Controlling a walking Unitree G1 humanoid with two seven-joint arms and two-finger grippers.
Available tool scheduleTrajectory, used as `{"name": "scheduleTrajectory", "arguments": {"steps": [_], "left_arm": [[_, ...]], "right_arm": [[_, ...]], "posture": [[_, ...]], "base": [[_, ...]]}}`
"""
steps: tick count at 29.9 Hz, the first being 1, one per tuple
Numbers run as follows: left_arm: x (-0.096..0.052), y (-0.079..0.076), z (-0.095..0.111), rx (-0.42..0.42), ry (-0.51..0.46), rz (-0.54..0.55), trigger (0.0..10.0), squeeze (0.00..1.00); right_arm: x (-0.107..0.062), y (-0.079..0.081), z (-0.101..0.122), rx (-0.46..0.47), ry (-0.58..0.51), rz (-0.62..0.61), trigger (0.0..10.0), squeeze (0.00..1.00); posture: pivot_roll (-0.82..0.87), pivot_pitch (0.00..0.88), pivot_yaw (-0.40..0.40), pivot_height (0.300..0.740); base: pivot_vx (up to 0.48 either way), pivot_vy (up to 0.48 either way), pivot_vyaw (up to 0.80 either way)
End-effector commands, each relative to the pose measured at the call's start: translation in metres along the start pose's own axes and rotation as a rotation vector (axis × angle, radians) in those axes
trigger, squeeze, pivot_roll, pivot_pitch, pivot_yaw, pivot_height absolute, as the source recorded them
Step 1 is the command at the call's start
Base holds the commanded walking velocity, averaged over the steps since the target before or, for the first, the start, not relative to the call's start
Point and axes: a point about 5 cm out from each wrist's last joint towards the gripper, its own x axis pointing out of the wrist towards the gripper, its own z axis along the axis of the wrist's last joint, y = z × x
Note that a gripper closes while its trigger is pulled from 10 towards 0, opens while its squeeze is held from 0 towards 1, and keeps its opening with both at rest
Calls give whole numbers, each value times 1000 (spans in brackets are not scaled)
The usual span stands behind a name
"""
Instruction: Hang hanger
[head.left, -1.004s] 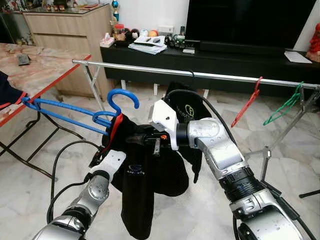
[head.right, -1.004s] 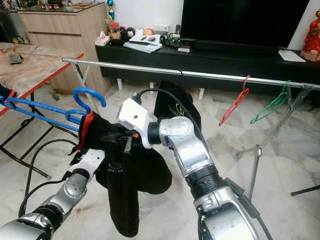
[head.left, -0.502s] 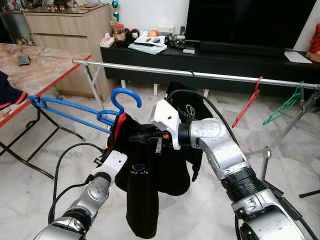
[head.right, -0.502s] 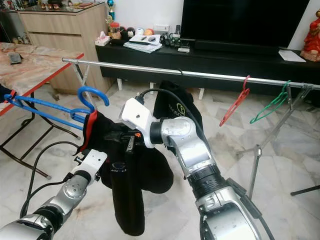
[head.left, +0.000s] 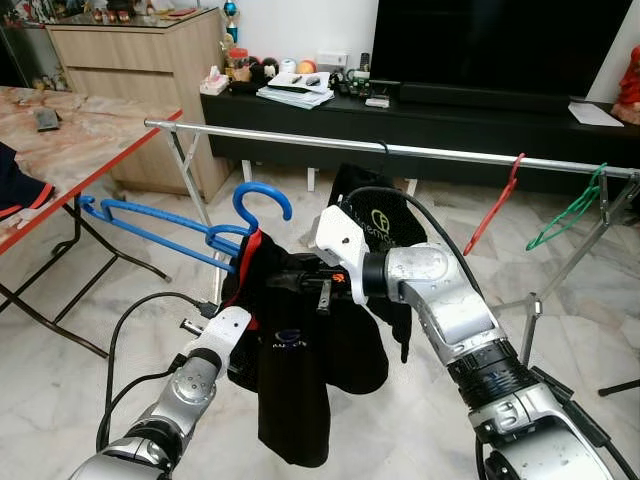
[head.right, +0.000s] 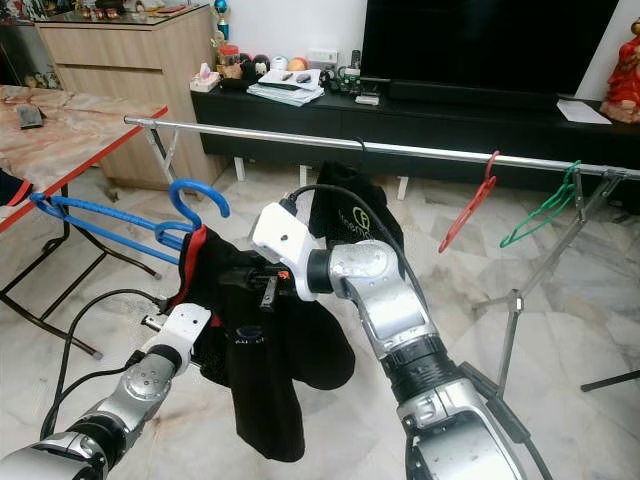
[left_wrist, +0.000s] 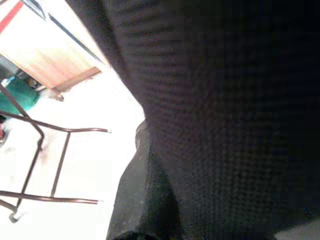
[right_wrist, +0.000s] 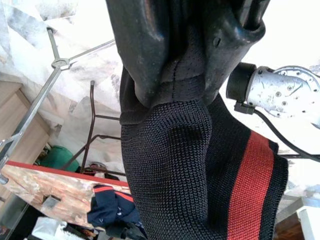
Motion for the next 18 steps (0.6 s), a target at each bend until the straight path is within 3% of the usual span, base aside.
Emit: {"name": "scheduleTrajectory", "arguments": {"steps": [1,10,14,17,18], "left_arm": [[-3,-1,-9,-37,37,-13,0,0],[-5,-6,-11,-189,47,-80,0,0],[-7,-10,-16,-270,68,-143,0,0],[-8,-9,-18,-279,73,-154,0,0],[-9,-9,-20,-280,77,-184,0,0]], "right_arm": [[-2,-2,7,-18,-22,-10,10000,0],[-22,-7,-18,38,36,-81,10000,0],[-43,-9,-50,104,123,-163,10000,0],[-49,-8,-60,118,158,-180,10000,0],[-58,-6,-74,133,206,-195,10000,0]], "posture": [[-62,0,3,740],[-64,0,5,740],[-64,0,4,740],[-64,0,4,740],[-67,0,7,740]], "base": [[0,0,0],[0,0,0],[0,0,0],[0,0,0],[0,0,0]]}}
